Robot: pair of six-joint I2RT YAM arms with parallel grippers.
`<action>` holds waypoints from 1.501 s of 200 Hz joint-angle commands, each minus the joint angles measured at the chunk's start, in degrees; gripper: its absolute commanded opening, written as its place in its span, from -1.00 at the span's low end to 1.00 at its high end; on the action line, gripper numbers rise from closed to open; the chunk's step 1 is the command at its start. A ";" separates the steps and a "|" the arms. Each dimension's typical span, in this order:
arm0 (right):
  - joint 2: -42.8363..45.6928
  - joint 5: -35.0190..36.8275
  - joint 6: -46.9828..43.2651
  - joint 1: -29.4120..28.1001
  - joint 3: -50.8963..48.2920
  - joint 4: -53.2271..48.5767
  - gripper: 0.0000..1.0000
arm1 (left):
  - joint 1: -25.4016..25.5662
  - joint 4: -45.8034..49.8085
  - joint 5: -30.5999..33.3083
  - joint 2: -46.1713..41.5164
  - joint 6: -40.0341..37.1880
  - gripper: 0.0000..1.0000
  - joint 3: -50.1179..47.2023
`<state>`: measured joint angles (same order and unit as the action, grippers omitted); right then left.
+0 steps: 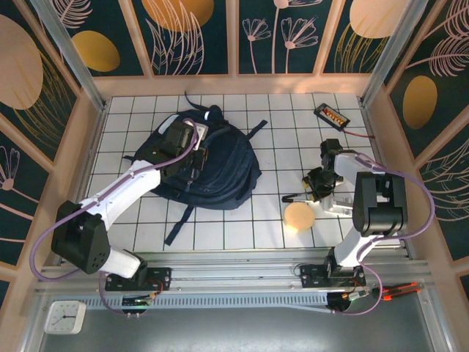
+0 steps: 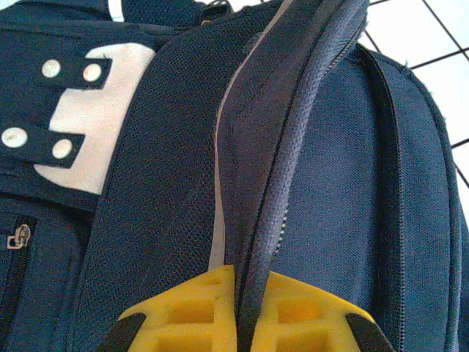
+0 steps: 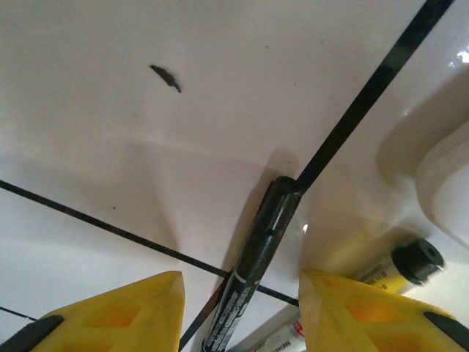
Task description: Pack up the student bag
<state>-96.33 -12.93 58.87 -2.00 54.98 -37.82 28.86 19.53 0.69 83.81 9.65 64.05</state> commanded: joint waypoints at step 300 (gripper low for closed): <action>5.79 -6.35 1.40 -10.88 23.77 9.32 -0.85 | -0.56 1.01 -2.89 -1.11 5.12 -1.00 8.96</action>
<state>-89.86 -16.34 60.36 -8.80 74.91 -32.27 28.71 22.61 -0.03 83.61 12.49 68.47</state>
